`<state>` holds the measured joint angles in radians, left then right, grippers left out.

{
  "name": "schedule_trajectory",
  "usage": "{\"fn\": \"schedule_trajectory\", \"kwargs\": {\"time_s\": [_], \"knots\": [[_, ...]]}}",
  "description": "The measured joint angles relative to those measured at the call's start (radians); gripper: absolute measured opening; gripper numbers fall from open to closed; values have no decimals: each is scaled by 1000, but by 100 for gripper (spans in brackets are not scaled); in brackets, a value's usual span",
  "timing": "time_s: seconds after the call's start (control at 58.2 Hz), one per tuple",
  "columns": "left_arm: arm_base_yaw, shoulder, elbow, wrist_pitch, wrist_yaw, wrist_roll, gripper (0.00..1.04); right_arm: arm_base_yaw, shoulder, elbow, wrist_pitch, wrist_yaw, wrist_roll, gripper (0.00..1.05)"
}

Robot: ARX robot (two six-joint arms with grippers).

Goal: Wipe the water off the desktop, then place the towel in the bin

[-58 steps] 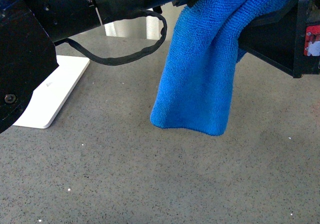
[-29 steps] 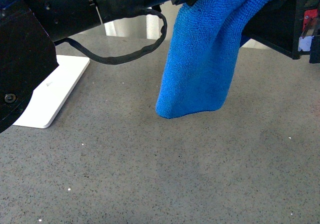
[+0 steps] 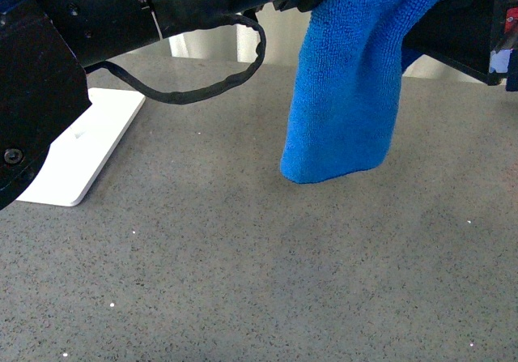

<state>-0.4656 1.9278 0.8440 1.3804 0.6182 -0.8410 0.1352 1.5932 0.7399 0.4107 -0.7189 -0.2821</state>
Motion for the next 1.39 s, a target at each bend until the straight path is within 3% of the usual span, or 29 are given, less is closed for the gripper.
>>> {"fn": "schedule_trajectory", "kwargs": {"time_s": [0.189,0.241,0.55,0.739,0.945,1.151,1.289,1.323,1.392], "knots": [[17,0,-3,-36,-11,10,5,-25,0,0,0,24,1,3],[21,0,-3,-46,-14,10,10,-29,0,1,0,26,3,3],[144,6,18,-225,-82,58,64,-92,-19,44,21,29,95,3],[347,23,6,-453,-67,243,100,-149,-23,51,32,23,165,3],[604,-63,-102,-647,14,563,98,-207,-8,63,-19,158,171,3],[837,-168,-196,-686,92,688,98,-246,4,61,-27,291,149,3],[935,-201,-274,-702,121,728,98,-256,11,43,-26,330,137,3],[940,-200,-297,-671,100,744,97,-256,14,40,-26,332,137,3],[922,-190,-417,-381,-74,789,79,-250,17,35,-26,334,137,3]]}}
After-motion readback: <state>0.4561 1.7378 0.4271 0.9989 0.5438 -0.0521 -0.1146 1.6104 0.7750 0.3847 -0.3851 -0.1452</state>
